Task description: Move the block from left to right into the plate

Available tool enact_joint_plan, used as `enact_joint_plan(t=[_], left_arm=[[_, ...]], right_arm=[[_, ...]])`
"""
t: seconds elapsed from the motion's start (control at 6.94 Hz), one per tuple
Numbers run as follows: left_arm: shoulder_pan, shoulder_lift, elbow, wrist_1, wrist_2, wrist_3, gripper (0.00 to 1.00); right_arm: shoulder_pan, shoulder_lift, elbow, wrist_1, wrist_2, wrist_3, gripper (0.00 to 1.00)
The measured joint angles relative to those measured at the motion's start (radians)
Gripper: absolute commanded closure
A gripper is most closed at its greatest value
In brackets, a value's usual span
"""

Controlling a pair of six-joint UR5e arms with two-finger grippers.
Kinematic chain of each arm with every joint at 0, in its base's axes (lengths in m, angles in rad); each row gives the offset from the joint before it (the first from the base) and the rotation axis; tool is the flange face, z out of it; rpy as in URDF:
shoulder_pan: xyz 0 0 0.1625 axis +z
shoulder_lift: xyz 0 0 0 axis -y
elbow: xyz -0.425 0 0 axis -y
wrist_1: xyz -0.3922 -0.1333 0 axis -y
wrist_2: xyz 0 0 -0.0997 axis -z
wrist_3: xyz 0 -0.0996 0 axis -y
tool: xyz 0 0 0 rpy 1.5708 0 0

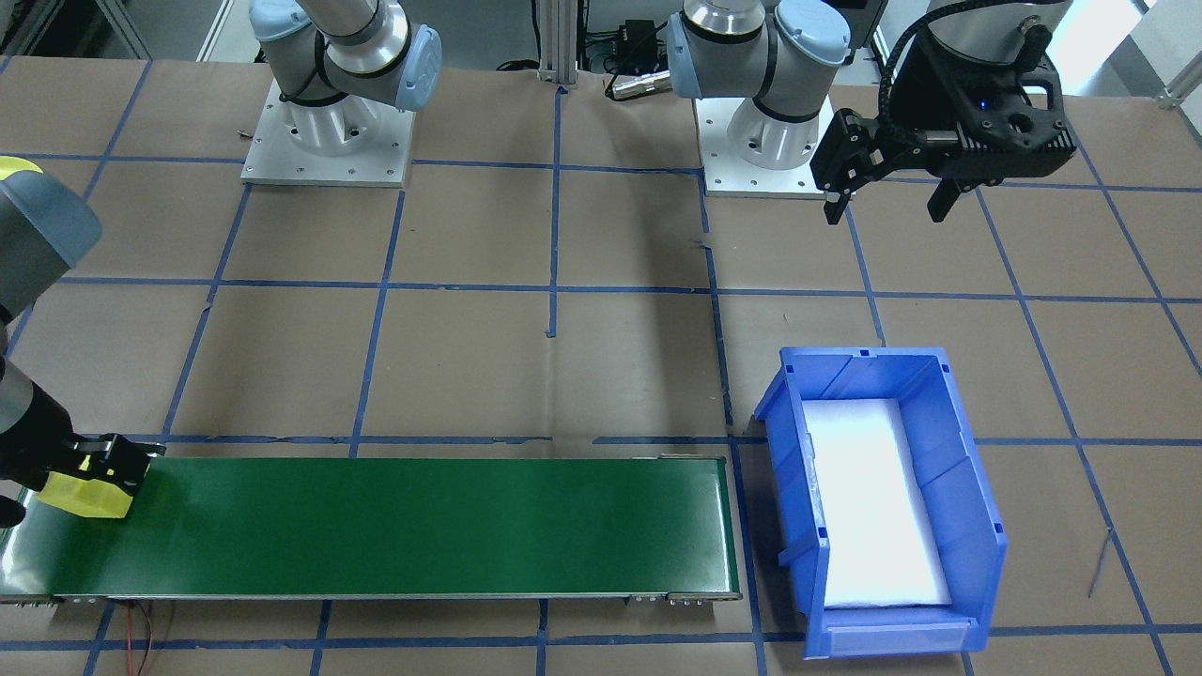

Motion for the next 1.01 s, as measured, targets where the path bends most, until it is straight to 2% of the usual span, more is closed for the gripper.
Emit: enact_joint_plan(t=[0.29,0.43,0.58,0.72,0.87,1.01], left_arm=[[-0.001,0.0,0.001,0.0,0.0,0.0,0.0],[-0.001,0.0,0.001,-0.001,0.0,0.0,0.0],[-0.001,0.0,0.001,-0.001,0.0,0.0,0.0],[-0.001,0.0,0.001,-0.001,0.0,0.0,0.0],[-0.001,0.0,0.002,-0.001,0.0,0.0,0.0],[-0.001,0.0,0.001,-0.001,0.0,0.0,0.0]], right_arm=[[-0.049,0.01,0.0,0.002,0.006,0.027,0.02],[-0.062,0.013,0.0,0.003,0.008,0.03,0.22],[-0.072,0.015,0.0,0.003,0.008,0.03,0.56],[-0.081,0.017,0.0,0.005,0.004,0.03,0.83],[-0.087,0.017,0.0,0.007,-0.001,0.029,0.92],[-0.1,0.015,-0.005,0.009,-0.004,0.027,0.92]])
